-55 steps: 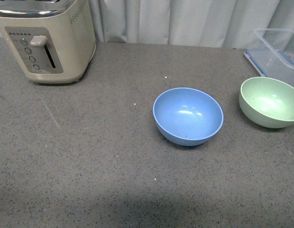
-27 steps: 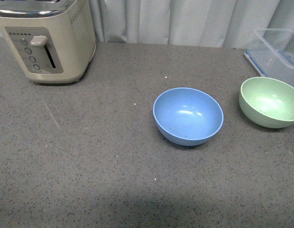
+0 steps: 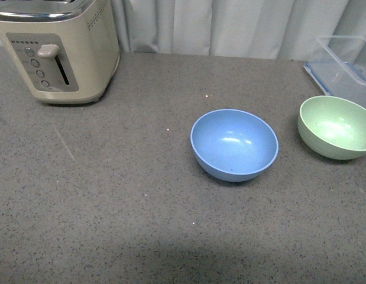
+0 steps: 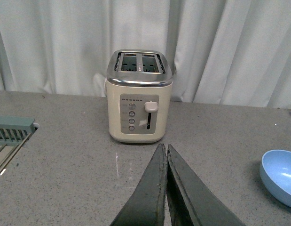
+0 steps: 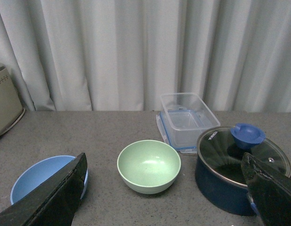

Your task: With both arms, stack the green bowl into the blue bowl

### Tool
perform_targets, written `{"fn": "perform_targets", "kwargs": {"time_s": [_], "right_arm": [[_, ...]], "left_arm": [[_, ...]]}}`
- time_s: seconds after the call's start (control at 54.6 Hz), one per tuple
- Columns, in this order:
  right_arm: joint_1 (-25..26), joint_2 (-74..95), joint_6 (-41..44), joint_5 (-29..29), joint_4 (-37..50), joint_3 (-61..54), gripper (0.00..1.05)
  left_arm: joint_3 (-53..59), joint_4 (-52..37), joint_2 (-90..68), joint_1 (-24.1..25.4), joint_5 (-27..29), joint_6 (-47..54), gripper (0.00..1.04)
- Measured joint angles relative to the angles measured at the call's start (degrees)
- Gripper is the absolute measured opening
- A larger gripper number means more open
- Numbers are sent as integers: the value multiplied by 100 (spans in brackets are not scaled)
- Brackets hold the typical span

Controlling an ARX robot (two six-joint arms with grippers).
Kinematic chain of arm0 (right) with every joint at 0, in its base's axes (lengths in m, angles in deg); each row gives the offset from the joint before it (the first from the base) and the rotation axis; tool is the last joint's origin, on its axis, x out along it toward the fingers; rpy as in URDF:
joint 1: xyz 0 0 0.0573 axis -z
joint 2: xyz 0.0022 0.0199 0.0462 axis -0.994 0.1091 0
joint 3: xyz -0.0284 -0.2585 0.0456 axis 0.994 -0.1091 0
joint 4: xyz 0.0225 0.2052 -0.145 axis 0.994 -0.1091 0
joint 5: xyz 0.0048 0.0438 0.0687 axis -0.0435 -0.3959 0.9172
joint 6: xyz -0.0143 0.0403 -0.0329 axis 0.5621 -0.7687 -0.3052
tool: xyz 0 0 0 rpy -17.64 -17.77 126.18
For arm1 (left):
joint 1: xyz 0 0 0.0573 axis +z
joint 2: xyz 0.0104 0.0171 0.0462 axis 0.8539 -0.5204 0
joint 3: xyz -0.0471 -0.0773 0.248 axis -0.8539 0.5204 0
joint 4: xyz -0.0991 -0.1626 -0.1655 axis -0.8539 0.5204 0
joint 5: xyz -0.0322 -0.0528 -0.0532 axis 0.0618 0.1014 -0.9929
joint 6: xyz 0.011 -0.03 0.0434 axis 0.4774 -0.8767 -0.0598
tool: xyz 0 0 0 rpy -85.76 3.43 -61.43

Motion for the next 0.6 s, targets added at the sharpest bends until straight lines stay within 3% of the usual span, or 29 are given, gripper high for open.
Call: {"fn": "perform_targets", "kwargs": {"time_s": [0.055,0.128,0.165,0.22,0.366,0.457,0.531,0.604], "right_arm": [[-2,4,-4,-33,-7,0,96],[-254,494,-118,-920,-533,208,96],[-321,909,-149,-1287,-369,326,96],[-304,1781,-125,-1373,319,457,96],[85,5154,293,-778,3049,1115,96],[205,6959,662,-411,3928,1655,96],[234,8050,1032,-166,4341,2107,96],[190,8804,1366,280,4164,2533,96]], "left_arm": [[0,0,4,0,0,0,15],[0,0,7,0,0,0,28],[0,2,4,0,9,0,33],[0,9,17,0,2,2,46],[0,9,17,0,2,0,81],[0,9,15,0,13,13,100],[0,9,17,0,11,17,98],[0,9,15,0,11,15,98]]}}
